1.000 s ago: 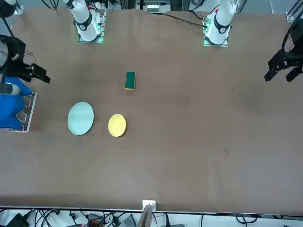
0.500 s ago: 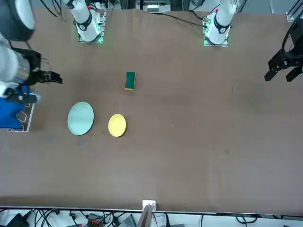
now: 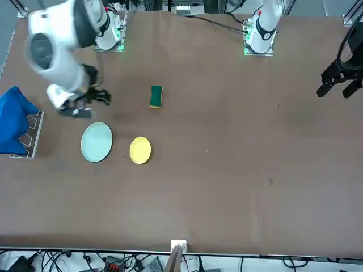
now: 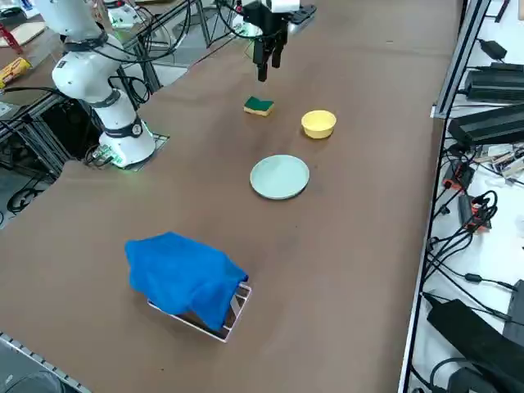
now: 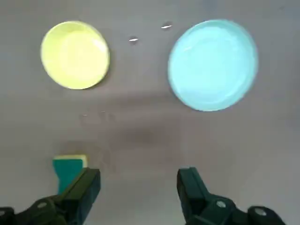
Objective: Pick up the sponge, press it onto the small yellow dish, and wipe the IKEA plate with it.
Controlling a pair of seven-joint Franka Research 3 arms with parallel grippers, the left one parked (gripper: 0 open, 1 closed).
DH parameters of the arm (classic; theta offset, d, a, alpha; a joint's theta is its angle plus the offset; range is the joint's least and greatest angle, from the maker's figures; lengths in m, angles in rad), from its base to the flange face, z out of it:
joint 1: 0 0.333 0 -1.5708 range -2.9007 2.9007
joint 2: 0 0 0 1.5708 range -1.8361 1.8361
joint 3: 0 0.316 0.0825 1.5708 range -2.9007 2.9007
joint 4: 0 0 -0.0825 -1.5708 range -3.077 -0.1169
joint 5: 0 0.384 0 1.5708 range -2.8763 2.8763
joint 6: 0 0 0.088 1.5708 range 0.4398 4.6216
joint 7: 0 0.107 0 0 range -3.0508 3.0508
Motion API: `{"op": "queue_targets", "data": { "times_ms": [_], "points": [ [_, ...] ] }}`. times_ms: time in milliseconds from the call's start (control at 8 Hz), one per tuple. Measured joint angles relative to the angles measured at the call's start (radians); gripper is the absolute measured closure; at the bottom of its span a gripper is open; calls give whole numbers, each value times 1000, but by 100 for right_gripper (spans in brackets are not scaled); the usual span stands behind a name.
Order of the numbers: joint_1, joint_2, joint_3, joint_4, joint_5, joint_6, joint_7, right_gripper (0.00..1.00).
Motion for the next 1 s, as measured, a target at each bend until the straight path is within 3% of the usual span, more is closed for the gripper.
{"op": "queue_targets", "data": {
  "times_ms": [375,1000],
  "points": [
    [114,27,0,-161,0,260,95,0],
    [249,183,-1,-207,0,505,199,0]
  ]
}}
